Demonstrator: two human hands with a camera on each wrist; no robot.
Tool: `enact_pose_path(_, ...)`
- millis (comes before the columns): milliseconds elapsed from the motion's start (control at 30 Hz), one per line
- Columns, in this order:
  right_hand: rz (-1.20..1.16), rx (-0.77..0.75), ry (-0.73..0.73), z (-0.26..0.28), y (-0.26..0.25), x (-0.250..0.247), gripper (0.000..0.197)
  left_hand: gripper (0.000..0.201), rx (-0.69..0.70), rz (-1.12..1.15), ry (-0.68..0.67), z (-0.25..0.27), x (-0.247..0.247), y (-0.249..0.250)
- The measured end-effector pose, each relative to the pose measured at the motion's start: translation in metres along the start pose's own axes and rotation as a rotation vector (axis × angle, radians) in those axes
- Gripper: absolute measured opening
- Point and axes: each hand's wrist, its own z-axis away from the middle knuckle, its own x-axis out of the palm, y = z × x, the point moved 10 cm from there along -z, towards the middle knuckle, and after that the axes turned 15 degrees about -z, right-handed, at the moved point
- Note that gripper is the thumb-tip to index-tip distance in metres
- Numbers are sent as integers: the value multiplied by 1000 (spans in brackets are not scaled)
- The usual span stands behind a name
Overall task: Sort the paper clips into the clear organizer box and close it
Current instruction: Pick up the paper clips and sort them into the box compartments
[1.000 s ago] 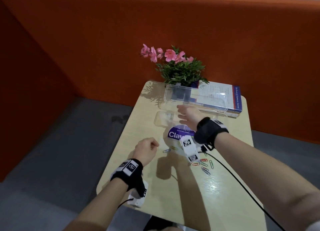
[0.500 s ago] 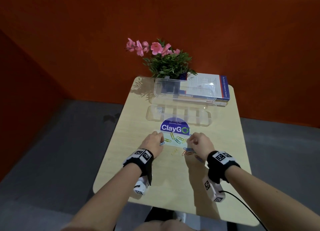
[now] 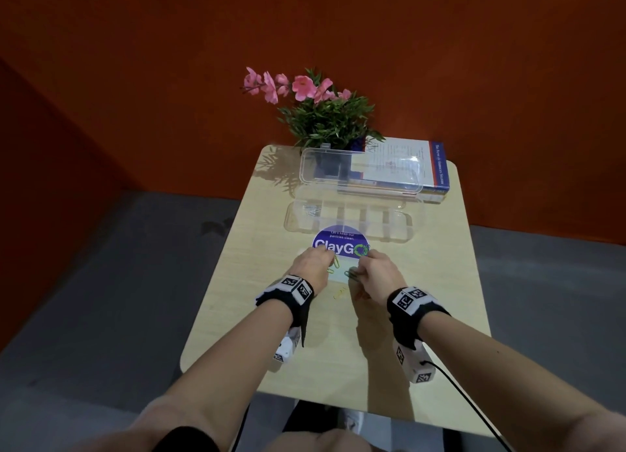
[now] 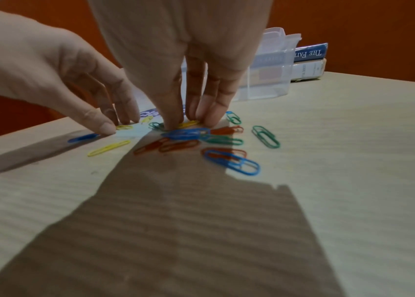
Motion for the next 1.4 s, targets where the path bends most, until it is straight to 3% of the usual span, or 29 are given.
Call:
enact_pose_path(133, 45, 43, -55, 4, 4, 3, 28, 17, 7, -53, -31, -4, -1, 1)
enact_pose_path(233, -7, 66, -70, 3, 6, 1, 27, 15, 50, -73, -19, -7, -3, 2)
enact_pose_path(433, -316, 240, 95, 6, 28, -33, 14, 37, 155, -65, -34, -14, -6, 11)
enact_pose_path(533, -357, 319, 98, 13, 40, -38, 15, 29, 151, -74, -37, -14, -6, 11)
enact_pose_path(700, -421, 304, 55, 18, 47, -35, 23, 16, 123, -101, -28, -13, -5, 13)
enact_pose_path(900, -122, 71, -44, 14, 20, -22, 29, 18, 116, -193, -21, -13, -3, 21)
enact_pose_path(1067, 138, -18, -135, 10, -1, -10, 23, 24, 155, -298, -48, -14, 1, 31)
enact_pose_path(1233, 248, 6, -170, 7, -7, -3, 26, 18, 124, -266, -85, -18, -2, 29)
enact_pose_path(1400, 187, 112, -238, 2, 1, -4, 30, 12, -41, -18, -81, -21, -6, 9)
